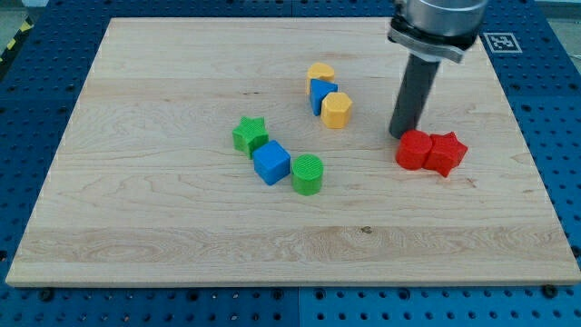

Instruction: Separate the blue triangle from the yellow blocks

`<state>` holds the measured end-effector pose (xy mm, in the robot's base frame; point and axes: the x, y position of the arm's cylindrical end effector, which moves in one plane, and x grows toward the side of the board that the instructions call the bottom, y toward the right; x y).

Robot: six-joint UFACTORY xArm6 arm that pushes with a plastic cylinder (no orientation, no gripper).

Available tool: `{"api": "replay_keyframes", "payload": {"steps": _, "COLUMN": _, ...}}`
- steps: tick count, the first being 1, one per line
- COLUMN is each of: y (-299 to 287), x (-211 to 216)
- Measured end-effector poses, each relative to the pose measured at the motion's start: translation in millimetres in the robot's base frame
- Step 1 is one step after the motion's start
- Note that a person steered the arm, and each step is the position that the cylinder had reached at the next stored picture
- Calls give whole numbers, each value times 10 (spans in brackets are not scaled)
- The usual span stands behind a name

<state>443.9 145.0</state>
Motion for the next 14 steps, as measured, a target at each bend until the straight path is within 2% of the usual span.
{"api": "replay_keyframes", "payload": {"steps": 2, "y": 7, "x": 47}}
{"api": "replay_keyframes", "payload": {"steps": 3, "y": -293, "x": -58}}
{"api": "replay_keyframes", "payload": {"steps": 8, "y": -261, "x": -168}}
{"api": "replay_keyframes", "payload": {"steps": 10, "y": -419, "x": -1128}}
{"api": "replay_keyframes", "payload": {"steps": 11, "y": -909, "x": -1203}}
{"api": "replay_keyframes", "payload": {"steps": 12, "y": -927, "x": -975}}
{"api": "replay_keyframes", "payload": {"steps": 13, "y": -730, "x": -914}}
{"api": "replay_keyframes", "payload": {"steps": 14, "y": -554, "x": -656}}
